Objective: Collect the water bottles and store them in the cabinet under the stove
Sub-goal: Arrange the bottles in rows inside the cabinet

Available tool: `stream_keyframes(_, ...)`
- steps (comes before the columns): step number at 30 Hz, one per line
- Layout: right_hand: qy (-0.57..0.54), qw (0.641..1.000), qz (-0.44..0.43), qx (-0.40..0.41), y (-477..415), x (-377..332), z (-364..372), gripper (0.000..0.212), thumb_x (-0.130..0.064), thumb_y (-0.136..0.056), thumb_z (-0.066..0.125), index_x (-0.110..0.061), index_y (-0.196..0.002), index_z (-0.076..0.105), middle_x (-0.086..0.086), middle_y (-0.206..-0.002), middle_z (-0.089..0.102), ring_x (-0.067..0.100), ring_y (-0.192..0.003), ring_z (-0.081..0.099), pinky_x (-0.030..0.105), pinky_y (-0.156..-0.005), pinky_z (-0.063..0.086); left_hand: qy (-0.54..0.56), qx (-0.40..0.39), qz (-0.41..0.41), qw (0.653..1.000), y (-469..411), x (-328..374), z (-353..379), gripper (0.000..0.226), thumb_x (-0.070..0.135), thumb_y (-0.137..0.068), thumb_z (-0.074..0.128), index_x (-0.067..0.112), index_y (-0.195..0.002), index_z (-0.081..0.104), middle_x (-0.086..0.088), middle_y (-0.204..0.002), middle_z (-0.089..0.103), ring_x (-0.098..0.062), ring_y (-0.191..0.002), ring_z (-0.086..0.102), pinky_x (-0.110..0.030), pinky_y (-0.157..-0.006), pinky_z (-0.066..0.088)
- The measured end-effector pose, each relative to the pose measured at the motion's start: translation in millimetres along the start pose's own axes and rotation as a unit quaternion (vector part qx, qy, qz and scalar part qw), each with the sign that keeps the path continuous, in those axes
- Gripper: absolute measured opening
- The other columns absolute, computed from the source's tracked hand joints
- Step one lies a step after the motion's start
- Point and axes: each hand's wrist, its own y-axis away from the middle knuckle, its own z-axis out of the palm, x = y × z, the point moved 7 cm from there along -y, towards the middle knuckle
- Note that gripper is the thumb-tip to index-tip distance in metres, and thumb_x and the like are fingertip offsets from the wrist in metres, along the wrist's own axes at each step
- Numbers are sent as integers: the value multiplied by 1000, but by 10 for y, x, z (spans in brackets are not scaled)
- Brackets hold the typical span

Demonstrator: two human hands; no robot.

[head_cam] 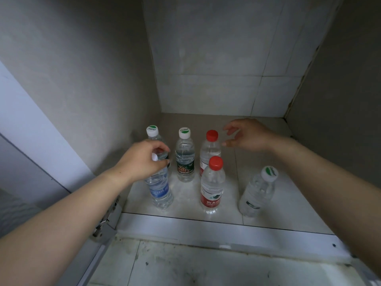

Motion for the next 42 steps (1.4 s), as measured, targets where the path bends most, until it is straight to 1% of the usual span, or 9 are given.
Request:
stream_keyframes(5, 116, 989, 40, -85, 514, 259, -76, 54, -40, -74, 75, -18, -120, 58, 0, -112, 63, 11, -88, 54, 19, -79, 40, -5, 9, 71, 997, -146, 453, 126, 34, 27, -77, 72, 24, -110, 63, 1, -112, 61, -15, -102, 57, -26, -85, 44)
stream_keyframes(11, 134, 983, 40, -115, 876, 358, -103, 42, -36, -69, 80, -19, -104, 64, -4, -99, 63, 8, -83, 55, 19, -71, 39, 46, -86, 119, 988, -168, 828, 584, 54, 30, -74, 76, 28, -124, 55, 8, -119, 58, -6, -102, 55, -21, -86, 43)
stream_keyframes(15, 163, 983, 15, -84, 923, 339, -71, 35, -26, -69, 80, -19, -101, 67, -3, -97, 62, 10, -83, 53, 20, -71, 40, 84, -115, 109, 984, -151, 884, 829, 52, 26, -76, 75, 25, -125, 54, 11, -111, 60, -5, -98, 57, -10, -79, 40)
stream_keyframes(22, 132, 991, -16, -34, 887, 300, -72, 30, -26, -74, 75, -17, -102, 68, 0, -97, 67, 11, -78, 55, 22, -69, 40, 83, -110, 102, 985, -164, 898, 858, 39, 25, -78, 74, 25, -113, 56, 8, -104, 60, -9, -96, 58, -17, -79, 42)
stream_keyframes(26, 112, 991, -35, -58, 912, 238, 12, 28, -22, -75, 74, -18, -102, 67, -7, -90, 60, 7, -77, 53, 16, -66, 39, 73, -120, 105, 984, -125, 902, 839, 36, 24, -77, 74, 25, -109, 57, 6, -107, 63, -11, -99, 59, -23, -87, 46)
stream_keyframes(30, 119, 987, -69, -87, 902, 45, 18, 31, -25, -75, 75, -23, -105, 66, -10, -96, 62, 2, -76, 54, 10, -67, 39, 32, -108, 108, 988, -123, 852, 651, 45, 29, -76, 74, 26, -117, 56, 8, -112, 63, -11, -100, 60, -31, -90, 49)
stream_keyframes(33, 110, 986, -86, -87, 904, -219, -76, 30, -28, -75, 76, -28, -103, 66, -17, -88, 60, -5, -71, 55, 7, -64, 41, 14, -65, 97, 993, -135, 714, 302, 47, 31, -74, 76, 23, -117, 58, 8, -107, 62, -9, -97, 59, -23, -85, 45)
stream_keyframes(36, 99, 985, -108, -90, 908, -513, -106, 27, -30, -74, 76, -32, -99, 66, -21, -81, 61, -8, -69, 58, 6, -62, 44, -15, -39, 76, 996, -143, 452, -10, 43, 30, -73, 77, 24, -112, 60, 5, -103, 65, -11, -96, 60, -26, -85, 47)
stream_keyframes(42, 71, 982, -138, -112, 824, -939, 126, 25, -31, -73, 76, -34, -96, 66, -19, -82, 65, -5, -74, 61, 11, -66, 49, -49, -59, 22, 997, 86, -49, -130, 36, 25, -72, 77, 20, -106, 65, 3, -97, 65, -11, -85, 57, -21, -73, 38)
